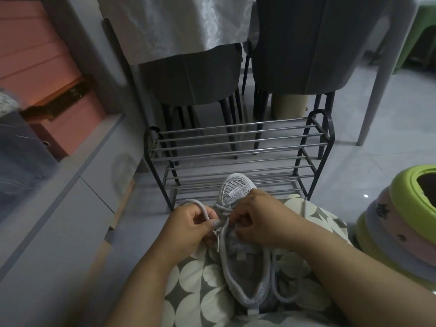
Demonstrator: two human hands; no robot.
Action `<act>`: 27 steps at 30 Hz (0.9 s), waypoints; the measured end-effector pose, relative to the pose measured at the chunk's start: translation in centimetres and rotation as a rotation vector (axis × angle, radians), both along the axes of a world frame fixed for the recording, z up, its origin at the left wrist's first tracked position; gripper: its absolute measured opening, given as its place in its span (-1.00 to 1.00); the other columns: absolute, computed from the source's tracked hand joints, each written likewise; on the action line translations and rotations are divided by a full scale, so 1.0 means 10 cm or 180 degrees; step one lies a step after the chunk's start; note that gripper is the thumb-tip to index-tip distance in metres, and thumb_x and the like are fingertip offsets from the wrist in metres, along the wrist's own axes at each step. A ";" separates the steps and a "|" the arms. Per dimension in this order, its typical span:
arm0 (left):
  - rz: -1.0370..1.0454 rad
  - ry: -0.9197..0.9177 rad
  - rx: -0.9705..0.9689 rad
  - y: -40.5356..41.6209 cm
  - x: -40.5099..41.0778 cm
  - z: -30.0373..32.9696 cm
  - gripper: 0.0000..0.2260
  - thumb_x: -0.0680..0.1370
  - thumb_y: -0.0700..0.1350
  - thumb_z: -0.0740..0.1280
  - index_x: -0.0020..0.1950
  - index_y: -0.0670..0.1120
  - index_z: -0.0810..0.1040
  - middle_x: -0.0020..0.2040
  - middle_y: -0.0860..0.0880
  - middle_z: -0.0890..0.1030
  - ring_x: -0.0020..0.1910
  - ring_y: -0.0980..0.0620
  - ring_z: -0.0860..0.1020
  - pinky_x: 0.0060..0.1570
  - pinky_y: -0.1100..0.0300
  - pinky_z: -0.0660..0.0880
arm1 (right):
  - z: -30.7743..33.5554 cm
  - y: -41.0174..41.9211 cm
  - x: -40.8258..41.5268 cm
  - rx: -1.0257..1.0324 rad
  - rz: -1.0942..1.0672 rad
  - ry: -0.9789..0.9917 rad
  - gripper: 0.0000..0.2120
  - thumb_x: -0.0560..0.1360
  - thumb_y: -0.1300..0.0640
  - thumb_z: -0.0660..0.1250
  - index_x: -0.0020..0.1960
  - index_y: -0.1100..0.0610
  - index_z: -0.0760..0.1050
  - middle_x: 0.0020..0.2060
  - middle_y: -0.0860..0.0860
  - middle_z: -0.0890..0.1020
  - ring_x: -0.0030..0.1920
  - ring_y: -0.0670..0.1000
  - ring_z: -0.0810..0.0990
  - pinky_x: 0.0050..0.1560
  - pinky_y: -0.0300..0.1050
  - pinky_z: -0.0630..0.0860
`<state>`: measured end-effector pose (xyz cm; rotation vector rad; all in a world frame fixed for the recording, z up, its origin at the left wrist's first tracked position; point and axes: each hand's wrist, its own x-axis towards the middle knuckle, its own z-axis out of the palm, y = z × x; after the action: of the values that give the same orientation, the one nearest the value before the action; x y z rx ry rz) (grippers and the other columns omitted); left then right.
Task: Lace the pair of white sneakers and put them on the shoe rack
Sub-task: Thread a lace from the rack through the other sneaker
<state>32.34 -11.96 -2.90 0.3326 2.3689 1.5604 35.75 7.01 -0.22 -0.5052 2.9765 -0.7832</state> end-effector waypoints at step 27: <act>0.0319 -0.0257 0.0127 0.11 0.03 0.01 -0.90 0.50 -0.21 0.43 -0.22 -0.14 0.62 -0.49 0.00 0.56 -0.53 0.12 0.45 -0.47 0.25 0.41 | -0.04 -0.15 0.03 -0.0153 -0.0560 0.0040 -0.81 0.36 -0.03 0.46 -0.06 0.00 0.62 -0.27 -0.15 0.50 -0.18 -0.16 0.35 -0.37 -0.45 0.20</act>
<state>32.64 -10.83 -2.78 0.1583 2.3280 1.6350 36.08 5.54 -0.66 -0.2524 3.0518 -0.8687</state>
